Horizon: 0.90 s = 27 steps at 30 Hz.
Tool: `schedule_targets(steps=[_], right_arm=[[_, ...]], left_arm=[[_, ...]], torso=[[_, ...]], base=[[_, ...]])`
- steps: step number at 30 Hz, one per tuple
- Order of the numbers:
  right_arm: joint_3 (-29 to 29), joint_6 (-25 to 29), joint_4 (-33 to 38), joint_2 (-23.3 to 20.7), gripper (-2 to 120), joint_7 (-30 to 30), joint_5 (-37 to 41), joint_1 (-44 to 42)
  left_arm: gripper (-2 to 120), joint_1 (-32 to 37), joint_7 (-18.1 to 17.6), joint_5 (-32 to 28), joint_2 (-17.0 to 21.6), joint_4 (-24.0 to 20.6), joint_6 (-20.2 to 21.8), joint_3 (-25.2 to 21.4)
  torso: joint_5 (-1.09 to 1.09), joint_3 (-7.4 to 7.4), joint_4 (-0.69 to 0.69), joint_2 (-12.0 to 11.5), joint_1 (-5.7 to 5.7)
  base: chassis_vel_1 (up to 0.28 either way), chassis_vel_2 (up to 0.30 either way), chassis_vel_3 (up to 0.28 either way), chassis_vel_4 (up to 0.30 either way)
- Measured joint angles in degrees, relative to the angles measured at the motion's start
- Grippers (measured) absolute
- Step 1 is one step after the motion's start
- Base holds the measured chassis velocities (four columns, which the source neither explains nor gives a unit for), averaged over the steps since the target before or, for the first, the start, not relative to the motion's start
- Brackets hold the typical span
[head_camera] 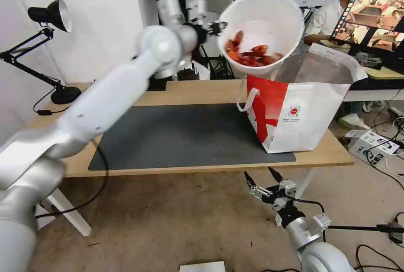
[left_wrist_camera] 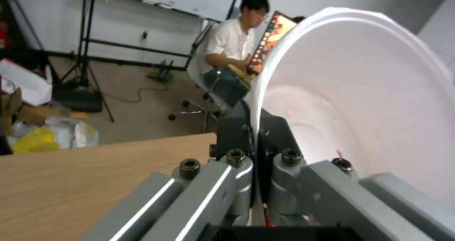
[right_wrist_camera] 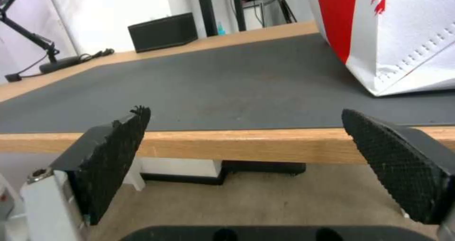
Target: Pick up the trash from the table and place it into the takeout bag.
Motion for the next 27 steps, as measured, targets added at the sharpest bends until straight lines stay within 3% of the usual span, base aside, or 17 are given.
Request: schedule_targets(steps=[2,5,12,20,27], right_arm=[[0.0,0.0,0.0,0.0,100,0.0,0.0,0.0],[0.0,0.0,0.0,0.0,100,0.0,0.0,0.0],[0.0,0.0,0.0,0.0,100,0.0,0.0,0.0],[0.0,0.0,0.0,0.0,100,0.0,0.0,0.0],[0.0,0.0,0.0,0.0,100,0.0,0.0,0.0]], left_arm=[[0,-0.1,-0.2,0.7,-1.6,1.7,-0.4,0.3],[0,-0.1,-1.2,4.3,-7.1,6.7,-2.4,1.6],[0,1.7,-2.3,9.2,-12.8,10.5,-5.3,1.9],[0,2.8,-2.2,13.6,-12.6,11.2,-8.1,4.5],[0,4.0,-0.3,15.4,-10.1,7.7,-9.2,6.9]], torso=[[0.00,0.00,0.00,0.0,0.00],[0.01,0.00,-0.02,0.0,0.00],[-0.01,0.00,0.00,0.0,0.00],[-0.02,0.00,0.01,0.0,0.00],[-0.03,0.00,0.01,0.0,-0.01]], base=[[0.000,0.000,0.000,0.000],[0.000,0.000,0.000,0.000],[0.000,0.000,0.000,0.000],[0.000,0.000,0.000,0.000],[0.000,0.000,0.000,0.000]])
